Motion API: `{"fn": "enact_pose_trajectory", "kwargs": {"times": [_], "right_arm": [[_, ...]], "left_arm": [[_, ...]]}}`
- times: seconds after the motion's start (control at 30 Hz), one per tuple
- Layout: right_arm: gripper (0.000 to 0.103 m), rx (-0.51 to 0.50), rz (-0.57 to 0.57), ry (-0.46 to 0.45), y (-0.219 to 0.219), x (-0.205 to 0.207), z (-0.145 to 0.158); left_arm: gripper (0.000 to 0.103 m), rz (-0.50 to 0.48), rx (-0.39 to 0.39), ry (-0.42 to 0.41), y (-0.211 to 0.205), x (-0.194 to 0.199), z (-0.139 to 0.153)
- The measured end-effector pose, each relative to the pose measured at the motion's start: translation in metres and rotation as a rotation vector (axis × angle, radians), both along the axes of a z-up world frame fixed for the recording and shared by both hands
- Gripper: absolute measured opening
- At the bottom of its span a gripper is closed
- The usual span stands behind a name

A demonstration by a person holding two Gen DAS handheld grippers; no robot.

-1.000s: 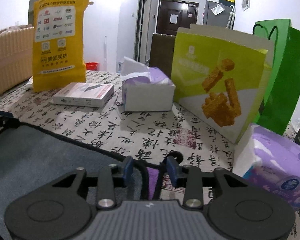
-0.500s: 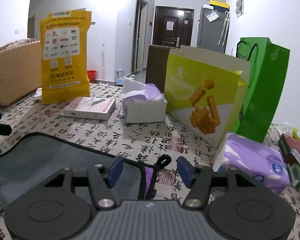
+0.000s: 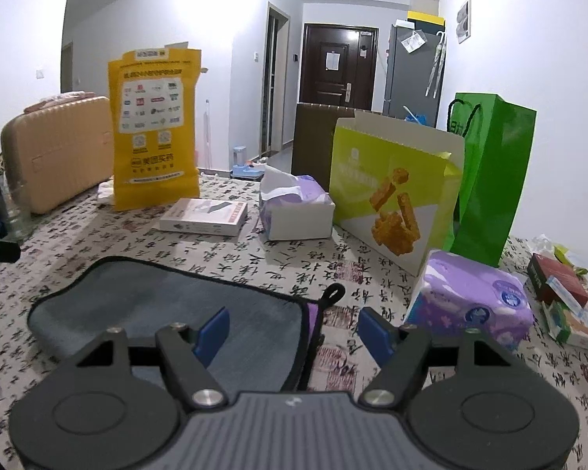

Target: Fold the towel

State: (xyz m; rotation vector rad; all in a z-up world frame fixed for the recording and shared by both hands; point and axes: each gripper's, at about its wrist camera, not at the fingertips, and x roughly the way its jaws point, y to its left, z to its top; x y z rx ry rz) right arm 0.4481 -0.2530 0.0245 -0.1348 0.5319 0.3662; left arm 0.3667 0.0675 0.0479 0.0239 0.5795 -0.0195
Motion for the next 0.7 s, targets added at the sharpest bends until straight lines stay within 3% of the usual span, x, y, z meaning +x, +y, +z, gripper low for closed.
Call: {"fn": "enact_pose_trajectory", "kwargs": {"times": [0.7], "right_arm": [[0.078,0.069,0.014,-0.058,-0.006,-0.103,0.015]], "left_arm": [[0.103,0.010,0.003,-0.068,-0.015,-0.104,0.006]]}}
